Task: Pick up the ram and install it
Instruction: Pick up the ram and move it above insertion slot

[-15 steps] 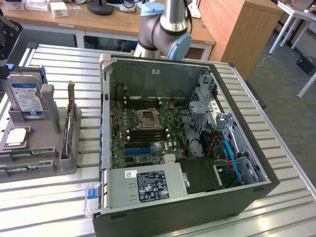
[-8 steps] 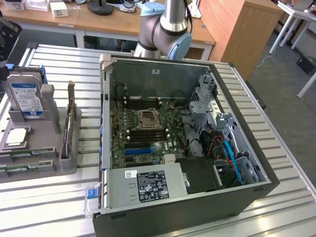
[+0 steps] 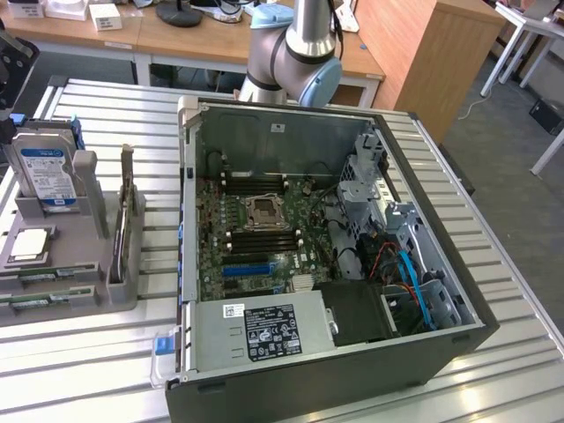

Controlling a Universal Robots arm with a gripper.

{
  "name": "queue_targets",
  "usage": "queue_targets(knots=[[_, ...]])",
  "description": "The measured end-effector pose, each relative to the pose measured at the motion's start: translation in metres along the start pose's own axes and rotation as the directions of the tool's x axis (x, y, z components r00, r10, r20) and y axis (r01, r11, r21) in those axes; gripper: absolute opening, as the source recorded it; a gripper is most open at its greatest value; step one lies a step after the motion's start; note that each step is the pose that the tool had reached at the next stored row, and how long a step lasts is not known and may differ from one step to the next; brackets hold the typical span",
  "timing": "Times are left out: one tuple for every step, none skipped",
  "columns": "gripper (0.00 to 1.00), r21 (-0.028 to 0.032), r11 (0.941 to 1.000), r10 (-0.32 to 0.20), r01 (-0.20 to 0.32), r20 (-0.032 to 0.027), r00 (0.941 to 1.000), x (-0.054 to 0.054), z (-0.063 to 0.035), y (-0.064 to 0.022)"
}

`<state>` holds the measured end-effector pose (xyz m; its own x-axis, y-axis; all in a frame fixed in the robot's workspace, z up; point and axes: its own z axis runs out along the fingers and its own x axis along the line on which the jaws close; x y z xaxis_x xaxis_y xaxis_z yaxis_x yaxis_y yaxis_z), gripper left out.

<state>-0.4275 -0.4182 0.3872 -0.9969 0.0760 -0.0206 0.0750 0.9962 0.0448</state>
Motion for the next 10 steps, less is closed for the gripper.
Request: queue_targets(knots=[[0.10,0.0000,1.0000,-0.001,0.001,0.0000,1.0000,0.0000,0.0000,0.0000],[0.10,-0.0001,1.0000,-0.004,0.004,-0.0002,1.0000,0.0000,0.0000,0.0000],[0.10,-0.0002,0.9999,-0.013,0.013,-0.0006,0.9999,0.0001,0.0000,0.0000],[0.10,-0.0005,0.9997,-0.025,0.025,-0.0011,0.9997,0.0001,0.0000,0.0000],[0.10,-0.0008,0.9991,-0.041,0.041,-0.0019,0.9991,0.0001,0.0000,0.0001],[0.10,-0.0013,0.9982,-0.059,0.059,-0.0026,0.9982,0.0001,0.0001,0.0000],[0.10,-0.0016,0.9970,-0.077,0.077,-0.0034,0.9970,0.0000,0.0001,0.0000],[0.10,-0.0021,0.9955,-0.095,0.095,-0.0042,0.9955,0.0000,0.0002,0.0000],[0.10,-0.0024,0.9936,-0.113,0.113,-0.0049,0.9936,0.0000,0.0002,0.0000],[0.10,-0.0030,0.9912,-0.132,0.132,-0.0058,0.9912,0.0001,0.0002,0.0000]])
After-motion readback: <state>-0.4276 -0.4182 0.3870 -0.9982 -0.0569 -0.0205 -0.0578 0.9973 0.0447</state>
